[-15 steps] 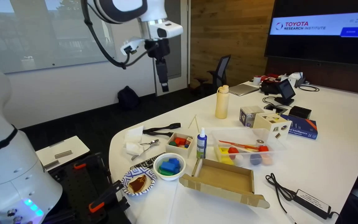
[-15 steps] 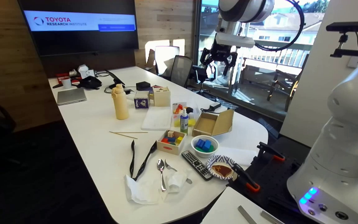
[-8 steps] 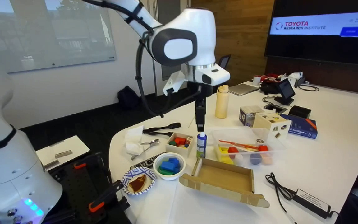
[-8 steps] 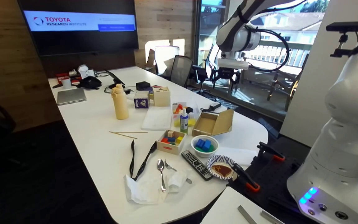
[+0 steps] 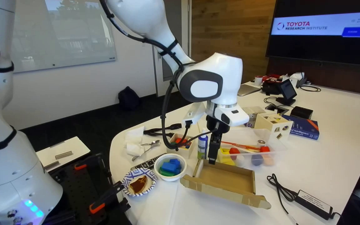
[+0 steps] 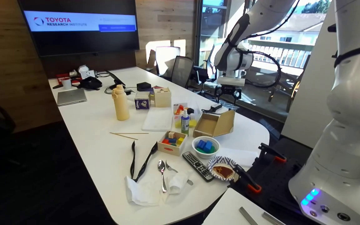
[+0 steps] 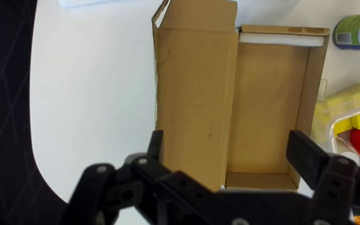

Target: Move the cardboard box to the right

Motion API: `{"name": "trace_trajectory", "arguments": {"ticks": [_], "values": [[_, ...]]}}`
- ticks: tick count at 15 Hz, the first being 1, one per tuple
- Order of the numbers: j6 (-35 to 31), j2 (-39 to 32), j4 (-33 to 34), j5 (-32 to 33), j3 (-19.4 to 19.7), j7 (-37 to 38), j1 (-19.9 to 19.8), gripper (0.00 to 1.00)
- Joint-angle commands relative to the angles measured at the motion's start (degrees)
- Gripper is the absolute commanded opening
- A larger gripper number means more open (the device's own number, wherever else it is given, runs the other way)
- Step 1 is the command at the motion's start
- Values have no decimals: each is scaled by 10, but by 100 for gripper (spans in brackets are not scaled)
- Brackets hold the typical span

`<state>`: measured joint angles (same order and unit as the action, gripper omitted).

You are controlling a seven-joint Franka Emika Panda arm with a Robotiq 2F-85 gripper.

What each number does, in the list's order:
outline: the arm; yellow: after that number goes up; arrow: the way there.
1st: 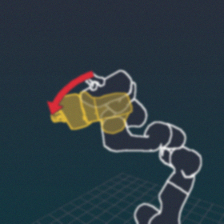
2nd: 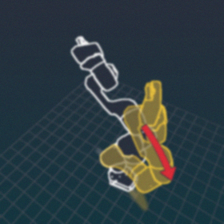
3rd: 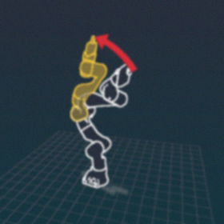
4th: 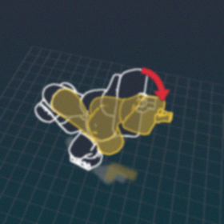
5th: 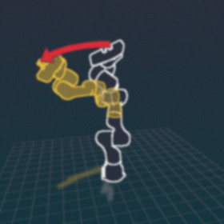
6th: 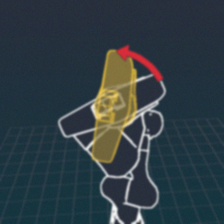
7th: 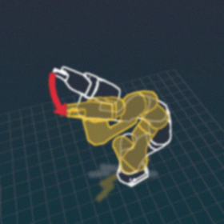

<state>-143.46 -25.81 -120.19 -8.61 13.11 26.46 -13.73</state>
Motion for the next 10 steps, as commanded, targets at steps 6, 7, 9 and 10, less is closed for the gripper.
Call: {"name": "trace_trajectory", "arguments": {"ticks": [6,7,9,10], "values": [[-4,-102,37,-89,12,9,-19,100],[-1,-111,38,-96,15,11,-22,100],[0,-126,40,-105,22,17,-26,100],[0,-134,42,-107,25,19,-27,100]]}}
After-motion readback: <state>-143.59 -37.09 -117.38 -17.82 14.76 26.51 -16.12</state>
